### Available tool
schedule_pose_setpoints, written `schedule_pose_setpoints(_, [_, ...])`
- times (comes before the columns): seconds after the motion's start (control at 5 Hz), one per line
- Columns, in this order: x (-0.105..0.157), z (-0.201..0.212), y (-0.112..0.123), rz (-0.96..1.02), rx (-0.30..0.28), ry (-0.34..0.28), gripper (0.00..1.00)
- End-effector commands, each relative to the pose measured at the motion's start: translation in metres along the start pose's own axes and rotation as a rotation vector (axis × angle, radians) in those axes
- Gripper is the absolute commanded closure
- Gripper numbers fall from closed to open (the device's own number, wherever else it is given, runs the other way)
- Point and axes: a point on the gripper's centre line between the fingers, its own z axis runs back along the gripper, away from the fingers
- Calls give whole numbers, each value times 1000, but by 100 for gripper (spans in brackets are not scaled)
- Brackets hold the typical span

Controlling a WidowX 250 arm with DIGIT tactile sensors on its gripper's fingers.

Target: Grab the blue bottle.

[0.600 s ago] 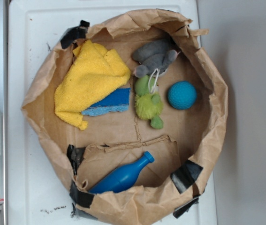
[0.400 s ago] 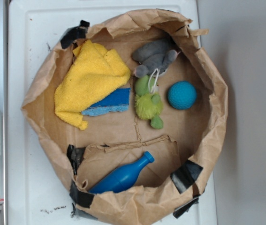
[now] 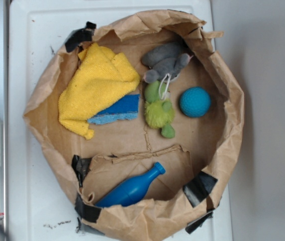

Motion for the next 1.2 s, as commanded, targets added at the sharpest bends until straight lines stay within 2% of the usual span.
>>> schedule_pose_setpoints(0.0, [71, -29, 10, 195, -21, -5, 0])
schedule_pose_setpoints(0.2, [96, -62, 13, 388, -68, 110, 0])
schedule_pose_setpoints(0.4, [111, -53, 8, 378, -192, 143, 0])
schedule_pose_setpoints(1.0, [111, -53, 8, 378, -192, 143, 0])
